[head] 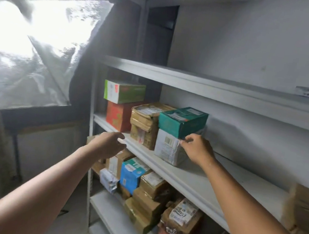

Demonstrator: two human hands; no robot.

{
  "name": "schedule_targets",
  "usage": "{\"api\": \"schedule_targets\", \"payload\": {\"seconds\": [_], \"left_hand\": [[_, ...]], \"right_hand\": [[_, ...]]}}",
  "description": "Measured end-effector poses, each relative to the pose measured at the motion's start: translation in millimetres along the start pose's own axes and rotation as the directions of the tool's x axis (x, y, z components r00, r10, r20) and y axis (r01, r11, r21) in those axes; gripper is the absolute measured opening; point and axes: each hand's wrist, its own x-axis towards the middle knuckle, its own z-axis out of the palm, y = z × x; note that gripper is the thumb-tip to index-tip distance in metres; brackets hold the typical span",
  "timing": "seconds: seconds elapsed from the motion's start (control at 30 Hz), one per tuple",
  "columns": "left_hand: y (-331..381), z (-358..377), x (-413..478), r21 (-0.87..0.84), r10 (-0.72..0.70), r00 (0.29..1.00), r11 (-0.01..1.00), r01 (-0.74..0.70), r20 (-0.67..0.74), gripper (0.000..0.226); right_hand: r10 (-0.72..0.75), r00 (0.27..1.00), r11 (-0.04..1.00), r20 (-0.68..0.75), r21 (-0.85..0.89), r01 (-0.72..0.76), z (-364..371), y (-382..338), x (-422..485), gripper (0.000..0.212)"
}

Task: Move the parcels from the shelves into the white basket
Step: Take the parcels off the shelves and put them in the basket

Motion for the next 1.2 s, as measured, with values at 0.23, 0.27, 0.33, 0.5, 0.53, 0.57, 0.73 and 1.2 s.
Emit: {"api": "schedule_targets", "payload": {"seconds": [0.23,0.27,0.33,0.5,0.53,0.57,0.73,1.2], "left_hand": [[54.5,16.5,99.7,-0.301,0.111,0.99,0.944,-0.133,-0.088,0.043],[60.9,19.8,113.8,-0.363,0.115,0.988,0.921,-0.144,-0.101,0.045],[71.4,28.2,136.5,-0.501,0.121,0.987,0.851,-0.159,-0.108,0.048],[72.6,42.9,176.6,-0.543,0.147,0.983,0.82,-0.183,-0.11,0.05],[71.0,44.4,182.2,-0.5,0.165,0.98,0.843,-0.199,-0.111,0.049],[70.6,45.9,186.1,-0.453,0.196,0.974,0.863,-0.225,-0.111,0.047],[79.3,50.6,189.0,-0.406,0.287,0.957,0.869,-0.281,-0.047,0.05],[79.3,41.8,86.9,-0.781,0.107,0.994,0.618,-0.089,-0.029,0.029]], "right_hand": [[0.143,0.968,0.971,-0.208,0.218,-0.097,4.2,-2.3,63.4,0.043],[0.174,0.96,0.959,-0.221,0.26,-0.114,7.3,-5.4,73.0,0.046],[0.236,0.945,0.931,-0.226,0.332,-0.153,14.9,-11.7,89.7,0.052],[0.323,0.923,0.865,-0.21,0.462,-0.197,37.3,-21.7,120.7,0.04],[0.329,0.92,0.856,-0.211,0.478,-0.196,42.0,-22.4,124.1,0.036],[0.335,0.917,0.848,-0.216,0.493,-0.194,45.9,-23.2,126.0,0.034],[0.372,0.896,0.801,-0.243,0.572,-0.177,53.6,-20.9,123.7,0.029],[0.232,0.945,0.739,-0.23,0.674,-0.018,49.7,-22.5,34.8,0.038]]}}
